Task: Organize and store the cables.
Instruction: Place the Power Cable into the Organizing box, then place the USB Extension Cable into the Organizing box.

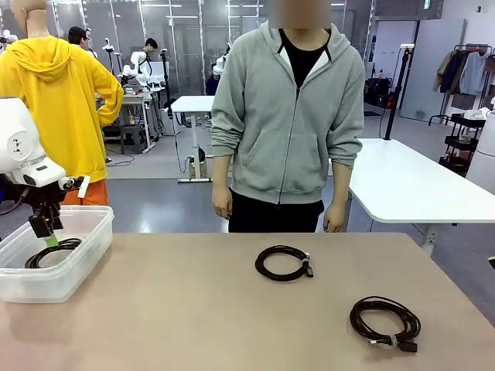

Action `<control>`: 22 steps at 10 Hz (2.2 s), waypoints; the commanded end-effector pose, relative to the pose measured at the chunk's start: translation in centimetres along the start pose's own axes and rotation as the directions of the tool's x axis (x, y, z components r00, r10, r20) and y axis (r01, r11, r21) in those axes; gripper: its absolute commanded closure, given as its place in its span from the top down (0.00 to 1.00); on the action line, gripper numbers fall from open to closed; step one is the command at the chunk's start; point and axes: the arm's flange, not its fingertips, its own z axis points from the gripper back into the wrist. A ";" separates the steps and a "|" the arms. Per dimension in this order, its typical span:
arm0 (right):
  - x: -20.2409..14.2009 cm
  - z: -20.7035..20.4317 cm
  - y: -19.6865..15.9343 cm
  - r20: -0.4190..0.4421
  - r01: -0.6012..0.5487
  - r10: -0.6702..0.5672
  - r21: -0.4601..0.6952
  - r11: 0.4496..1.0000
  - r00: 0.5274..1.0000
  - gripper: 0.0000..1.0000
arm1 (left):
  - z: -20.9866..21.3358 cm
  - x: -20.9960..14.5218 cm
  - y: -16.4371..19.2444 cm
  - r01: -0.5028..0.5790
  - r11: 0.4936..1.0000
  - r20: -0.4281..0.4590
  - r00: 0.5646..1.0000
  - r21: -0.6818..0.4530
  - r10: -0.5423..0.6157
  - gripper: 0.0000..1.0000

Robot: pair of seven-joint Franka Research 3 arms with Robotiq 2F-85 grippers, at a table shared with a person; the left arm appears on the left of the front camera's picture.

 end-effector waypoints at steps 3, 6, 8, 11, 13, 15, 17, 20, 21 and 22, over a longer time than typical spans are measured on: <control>0.2 0.1 -0.1 0.013 -0.006 0.006 0.000 1.000 1.000 1.00 | 0.5 0.1 -1.3 -0.034 0.999 0.002 0.999 0.021 0.034 1.00; 0.2 0.1 -0.1 0.013 -0.006 0.006 0.000 1.000 1.000 1.00 | 0.7 0.1 -0.6 -0.010 1.000 0.003 1.000 0.008 0.010 1.00; 0.2 0.1 -0.1 0.013 -0.006 0.006 0.000 1.000 1.000 1.00 | 0.7 0.1 -0.6 -0.010 1.000 0.003 1.000 0.008 0.010 1.00; 0.2 0.1 -0.1 0.013 -0.006 0.006 0.000 1.000 1.000 1.00 | 0.7 0.1 -0.6 -0.010 1.000 0.003 1.000 0.008 0.010 1.00; 0.2 0.1 -0.1 0.013 -0.006 0.006 0.000 1.000 1.000 1.00 | 0.7 0.1 -0.6 -0.010 1.000 0.003 1.000 0.008 0.010 1.00; 0.2 0.1 -0.1 0.013 -0.006 0.006 0.000 1.000 1.000 1.00 | 0.7 0.1 -0.6 -0.010 1.000 0.003 1.000 0.008 0.010 1.00; 0.2 0.1 -0.1 0.013 -0.006 0.006 0.000 1.000 1.000 1.00 | 0.7 0.1 -0.6 -0.010 1.000 0.003 1.000 0.008 0.010 1.00; 0.2 0.1 -0.1 0.013 -0.006 0.006 0.000 1.000 1.000 1.00 | 0.7 0.1 -0.6 -0.010 1.000 0.003 1.000 0.008 0.010 1.00; 0.2 0.1 -0.1 0.013 -0.006 0.006 0.000 1.000 1.000 1.00 | 0.7 0.1 -0.6 -0.010 1.000 0.003 1.000 0.008 0.010 1.00; 0.2 0.1 -0.1 0.013 -0.006 0.006 0.000 1.000 1.000 1.00 | 0.6 0.2 -0.8 -0.005 1.000 0.004 1.000 0.005 0.005 1.00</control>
